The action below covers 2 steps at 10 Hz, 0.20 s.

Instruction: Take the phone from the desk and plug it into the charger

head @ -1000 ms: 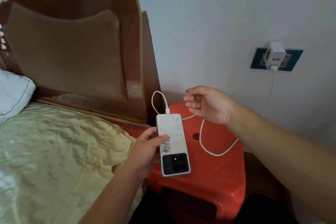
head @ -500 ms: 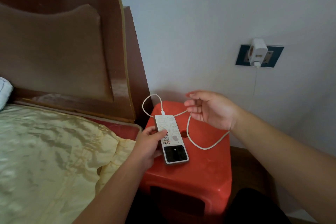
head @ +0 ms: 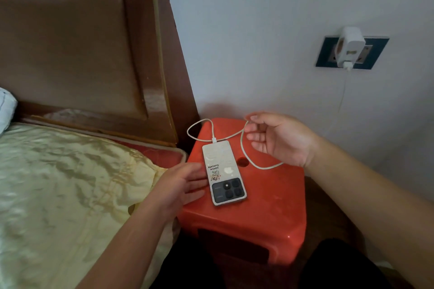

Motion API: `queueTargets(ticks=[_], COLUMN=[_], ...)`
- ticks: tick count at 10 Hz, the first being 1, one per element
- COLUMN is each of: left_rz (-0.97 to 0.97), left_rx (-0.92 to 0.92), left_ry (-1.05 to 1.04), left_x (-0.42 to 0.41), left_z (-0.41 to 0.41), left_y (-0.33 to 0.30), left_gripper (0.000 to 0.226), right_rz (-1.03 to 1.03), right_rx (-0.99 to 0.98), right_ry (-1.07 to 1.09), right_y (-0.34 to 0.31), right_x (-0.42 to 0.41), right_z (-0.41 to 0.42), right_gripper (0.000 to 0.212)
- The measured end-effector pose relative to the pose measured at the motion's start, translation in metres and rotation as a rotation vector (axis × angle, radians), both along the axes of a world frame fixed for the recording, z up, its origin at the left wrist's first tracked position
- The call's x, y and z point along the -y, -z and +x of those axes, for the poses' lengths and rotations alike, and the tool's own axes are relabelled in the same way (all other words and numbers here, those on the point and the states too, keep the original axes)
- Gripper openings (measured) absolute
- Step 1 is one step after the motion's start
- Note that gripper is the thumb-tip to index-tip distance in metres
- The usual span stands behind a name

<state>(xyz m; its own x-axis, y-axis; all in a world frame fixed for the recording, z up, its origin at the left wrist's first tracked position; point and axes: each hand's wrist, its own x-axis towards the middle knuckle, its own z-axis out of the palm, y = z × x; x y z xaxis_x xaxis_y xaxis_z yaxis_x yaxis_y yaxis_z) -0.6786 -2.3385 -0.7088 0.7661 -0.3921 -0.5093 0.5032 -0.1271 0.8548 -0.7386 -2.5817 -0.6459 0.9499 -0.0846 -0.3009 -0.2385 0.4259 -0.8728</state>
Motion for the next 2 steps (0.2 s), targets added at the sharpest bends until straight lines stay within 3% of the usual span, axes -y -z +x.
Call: queueTargets(ticks=[2], left_rz=[-0.137], left_rx=[-0.001], left_ry=[-0.107], left_x=[-0.0028], left_z=[0.011], left_y=[-0.009], left_gripper=[0.026], right_rz=[0.071], right_rx=[-0.014], right_ry=[0.032], right_y=[0.0077], right_x=[-0.0039], right_z=[-0.0014], right_gripper=[0.014])
